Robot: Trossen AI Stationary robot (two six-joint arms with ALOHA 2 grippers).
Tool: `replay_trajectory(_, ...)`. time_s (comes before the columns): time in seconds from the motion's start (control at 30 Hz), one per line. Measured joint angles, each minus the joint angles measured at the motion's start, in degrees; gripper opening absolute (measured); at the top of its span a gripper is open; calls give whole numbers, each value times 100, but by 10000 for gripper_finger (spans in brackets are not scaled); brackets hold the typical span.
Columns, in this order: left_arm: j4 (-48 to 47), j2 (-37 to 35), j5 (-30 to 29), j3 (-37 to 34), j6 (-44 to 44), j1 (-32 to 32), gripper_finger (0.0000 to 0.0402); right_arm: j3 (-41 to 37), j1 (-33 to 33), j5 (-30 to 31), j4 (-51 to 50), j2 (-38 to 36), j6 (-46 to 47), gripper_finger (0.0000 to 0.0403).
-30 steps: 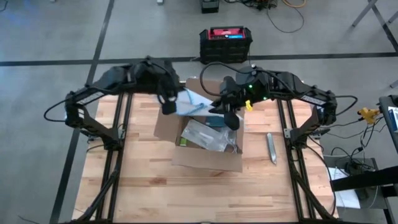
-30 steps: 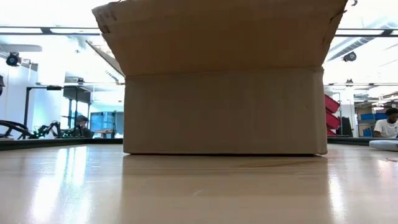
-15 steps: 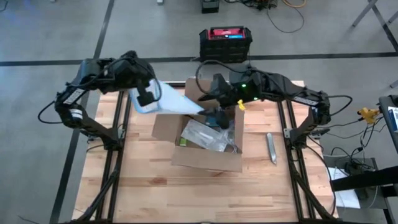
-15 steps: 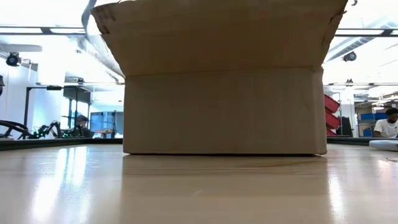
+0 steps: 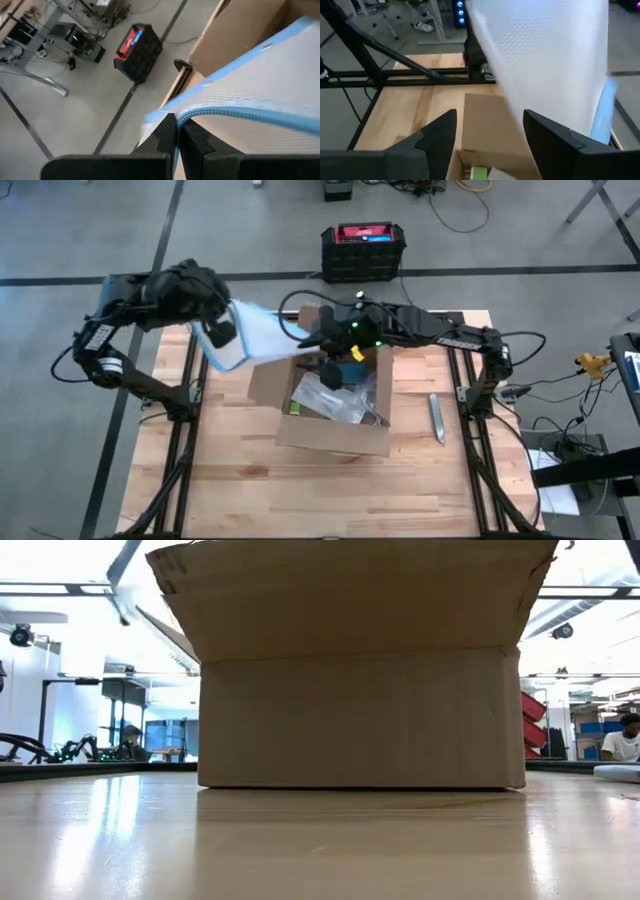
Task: Unpack boxes
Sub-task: Put the black zip bag into the blue zip bag
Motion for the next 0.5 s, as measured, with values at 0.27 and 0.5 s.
replay_trajectory(0.27,-2,529,64,-581,18,98,0,-2,38,7,687,191,-110,181)
replay_trajectory(0.5,10,1118,122,-450,581,411,0,3,228,45,1186,310,-413,149)
